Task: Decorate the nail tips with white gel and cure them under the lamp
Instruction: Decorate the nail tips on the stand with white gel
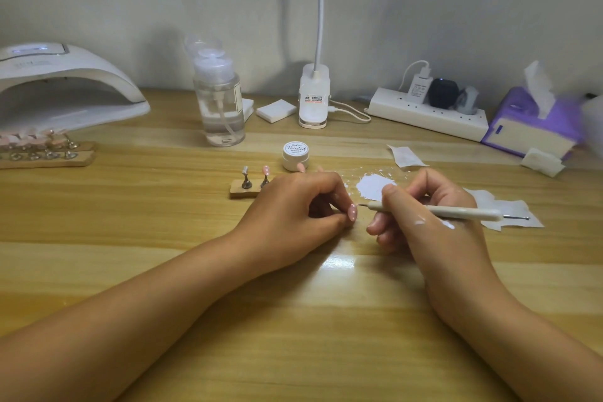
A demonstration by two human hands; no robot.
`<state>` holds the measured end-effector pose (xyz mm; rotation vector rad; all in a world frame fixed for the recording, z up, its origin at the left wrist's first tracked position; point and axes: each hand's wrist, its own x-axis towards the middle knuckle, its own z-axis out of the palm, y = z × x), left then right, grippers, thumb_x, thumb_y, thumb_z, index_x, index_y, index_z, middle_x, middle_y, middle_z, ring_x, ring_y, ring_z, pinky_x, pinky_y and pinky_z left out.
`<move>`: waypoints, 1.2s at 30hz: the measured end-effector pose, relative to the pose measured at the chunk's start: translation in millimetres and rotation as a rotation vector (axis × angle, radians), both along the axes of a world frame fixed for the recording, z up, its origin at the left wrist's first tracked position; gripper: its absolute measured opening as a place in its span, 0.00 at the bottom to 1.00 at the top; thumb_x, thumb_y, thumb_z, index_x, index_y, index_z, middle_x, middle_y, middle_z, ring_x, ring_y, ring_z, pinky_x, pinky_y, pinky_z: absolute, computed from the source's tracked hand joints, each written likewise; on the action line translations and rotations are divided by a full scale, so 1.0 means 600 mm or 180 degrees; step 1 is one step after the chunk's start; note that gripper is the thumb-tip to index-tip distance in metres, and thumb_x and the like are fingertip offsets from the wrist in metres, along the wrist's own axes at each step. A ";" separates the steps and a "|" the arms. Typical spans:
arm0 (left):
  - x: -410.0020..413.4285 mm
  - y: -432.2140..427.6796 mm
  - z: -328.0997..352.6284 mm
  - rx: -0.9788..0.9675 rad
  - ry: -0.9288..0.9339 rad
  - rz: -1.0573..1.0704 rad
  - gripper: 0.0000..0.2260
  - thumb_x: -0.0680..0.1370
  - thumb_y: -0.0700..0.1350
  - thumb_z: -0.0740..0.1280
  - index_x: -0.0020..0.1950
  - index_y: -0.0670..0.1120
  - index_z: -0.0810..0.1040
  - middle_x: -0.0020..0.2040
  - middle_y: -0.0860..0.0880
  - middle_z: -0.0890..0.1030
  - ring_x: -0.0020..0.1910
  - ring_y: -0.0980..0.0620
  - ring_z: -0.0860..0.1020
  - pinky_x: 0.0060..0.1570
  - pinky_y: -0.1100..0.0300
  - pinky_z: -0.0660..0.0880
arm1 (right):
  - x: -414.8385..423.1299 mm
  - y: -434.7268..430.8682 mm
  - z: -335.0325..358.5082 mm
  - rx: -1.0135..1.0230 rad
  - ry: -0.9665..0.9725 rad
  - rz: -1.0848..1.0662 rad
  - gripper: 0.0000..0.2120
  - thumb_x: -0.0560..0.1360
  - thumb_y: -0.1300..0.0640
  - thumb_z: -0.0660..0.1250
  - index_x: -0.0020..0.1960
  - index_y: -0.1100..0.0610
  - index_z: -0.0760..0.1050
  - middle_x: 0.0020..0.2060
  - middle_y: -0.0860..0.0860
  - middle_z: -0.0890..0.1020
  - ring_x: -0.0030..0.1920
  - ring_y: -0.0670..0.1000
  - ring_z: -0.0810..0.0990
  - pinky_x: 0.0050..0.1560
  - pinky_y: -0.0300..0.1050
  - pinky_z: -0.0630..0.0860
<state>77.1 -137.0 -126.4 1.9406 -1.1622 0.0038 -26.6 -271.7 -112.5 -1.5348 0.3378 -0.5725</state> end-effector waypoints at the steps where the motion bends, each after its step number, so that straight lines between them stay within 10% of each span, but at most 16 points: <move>1: 0.000 0.000 0.000 0.0000 -0.0002 -0.0001 0.07 0.73 0.38 0.73 0.41 0.49 0.81 0.33 0.70 0.77 0.32 0.69 0.76 0.36 0.76 0.64 | 0.000 0.000 0.000 0.0000 0.0016 0.0000 0.13 0.71 0.64 0.69 0.33 0.56 0.67 0.25 0.58 0.81 0.23 0.48 0.77 0.25 0.37 0.73; 36: 0.001 0.000 -0.001 0.0069 0.0050 -0.0013 0.03 0.74 0.39 0.73 0.43 0.46 0.82 0.34 0.69 0.77 0.34 0.67 0.78 0.45 0.72 0.64 | 0.006 -0.003 -0.011 -0.0265 0.0217 0.0069 0.08 0.62 0.59 0.64 0.28 0.52 0.67 0.22 0.58 0.78 0.22 0.48 0.72 0.24 0.35 0.68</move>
